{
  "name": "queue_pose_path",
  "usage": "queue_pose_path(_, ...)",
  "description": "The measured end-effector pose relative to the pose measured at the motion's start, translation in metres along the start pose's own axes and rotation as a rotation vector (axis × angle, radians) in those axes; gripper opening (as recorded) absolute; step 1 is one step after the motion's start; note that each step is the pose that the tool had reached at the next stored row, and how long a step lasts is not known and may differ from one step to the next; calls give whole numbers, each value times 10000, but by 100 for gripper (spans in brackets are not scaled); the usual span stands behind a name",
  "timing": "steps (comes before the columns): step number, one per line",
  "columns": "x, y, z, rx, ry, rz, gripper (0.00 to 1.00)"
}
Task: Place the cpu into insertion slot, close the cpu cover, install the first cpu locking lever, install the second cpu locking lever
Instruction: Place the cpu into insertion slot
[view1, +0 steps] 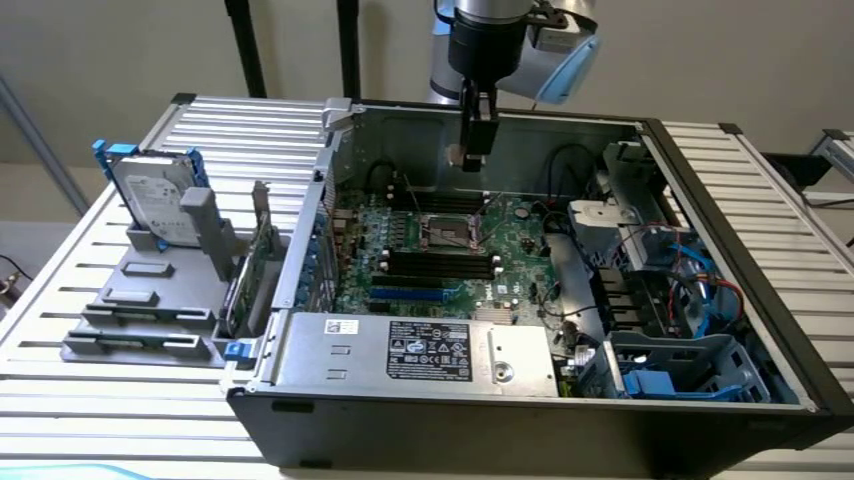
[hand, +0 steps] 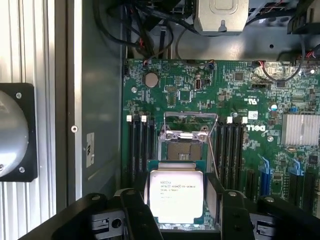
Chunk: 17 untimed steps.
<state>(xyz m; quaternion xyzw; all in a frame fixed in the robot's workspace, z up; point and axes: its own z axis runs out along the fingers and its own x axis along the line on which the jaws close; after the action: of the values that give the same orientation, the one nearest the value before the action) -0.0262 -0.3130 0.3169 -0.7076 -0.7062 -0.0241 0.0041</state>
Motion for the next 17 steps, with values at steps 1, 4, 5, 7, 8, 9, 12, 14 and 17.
queue_pose_path(1,-2,-1,17,2,-1,0,54)
queue_pose_path(4,-8,-2,73,9,-1,-1,54)
queue_pose_path(5,-10,-2,90,11,0,-1,54)
queue_pose_path(7,-16,-3,126,15,0,-5,54)
queue_pose_path(8,-20,-4,144,17,0,-6,54)
queue_pose_path(9,-23,-4,162,18,1,-8,54)
queue_pose_path(12,-31,-6,217,26,-1,-13,54)
queue_pose_path(14,-37,-10,253,35,0,-13,54)
queue_pose_path(17,-63,-13,304,45,-1,-12,54)
